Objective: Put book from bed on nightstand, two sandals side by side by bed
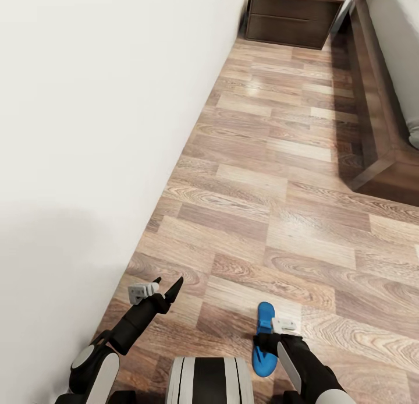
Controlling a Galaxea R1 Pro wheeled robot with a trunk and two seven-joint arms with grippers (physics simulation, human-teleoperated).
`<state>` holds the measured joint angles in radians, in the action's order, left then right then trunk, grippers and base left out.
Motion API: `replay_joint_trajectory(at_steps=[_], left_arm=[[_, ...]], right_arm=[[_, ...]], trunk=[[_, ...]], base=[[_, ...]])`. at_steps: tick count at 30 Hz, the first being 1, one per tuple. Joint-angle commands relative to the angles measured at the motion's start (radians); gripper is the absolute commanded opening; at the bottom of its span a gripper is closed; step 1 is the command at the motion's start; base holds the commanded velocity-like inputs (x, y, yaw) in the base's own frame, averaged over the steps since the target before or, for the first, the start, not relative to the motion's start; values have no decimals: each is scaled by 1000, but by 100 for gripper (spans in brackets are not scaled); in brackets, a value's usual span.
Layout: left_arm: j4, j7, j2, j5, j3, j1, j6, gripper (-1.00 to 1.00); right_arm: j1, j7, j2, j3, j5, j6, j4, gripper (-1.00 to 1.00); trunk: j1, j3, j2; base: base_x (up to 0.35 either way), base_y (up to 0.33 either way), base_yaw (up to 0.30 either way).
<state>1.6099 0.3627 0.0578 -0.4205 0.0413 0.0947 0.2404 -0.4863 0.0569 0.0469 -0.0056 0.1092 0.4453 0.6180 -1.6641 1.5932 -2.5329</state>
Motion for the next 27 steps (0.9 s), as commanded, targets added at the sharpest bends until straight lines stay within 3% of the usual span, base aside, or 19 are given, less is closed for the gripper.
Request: replay_joint_trajectory(at_steps=[1,8,19,20,27], left_arm=[[1,2,0,-11,-1,0,10,100],[1,2,0,-11,-1,0,10,100],[1,2,0,-11,-1,0,9,100],[1,2,0,-11,-1,0,9,100],[1,2,0,-11,-1,0,10,100]], right_arm=[[0,6,0,0,10,4,2,100],[0,6,1,0,10,4,2,100],[0,6,1,0,10,4,1,100],[0,6,1,0,10,4,1,-100],[0,6,0,0,10,4,2,-100]], trunk=[[0,1,0],[-1,12,-1],[-1,12,-1],[-1,12,-1],[-1,12,-1]], base=[[0,0,0],[0,0,0],[0,0,0],[0,0,0],[0,0,0]])
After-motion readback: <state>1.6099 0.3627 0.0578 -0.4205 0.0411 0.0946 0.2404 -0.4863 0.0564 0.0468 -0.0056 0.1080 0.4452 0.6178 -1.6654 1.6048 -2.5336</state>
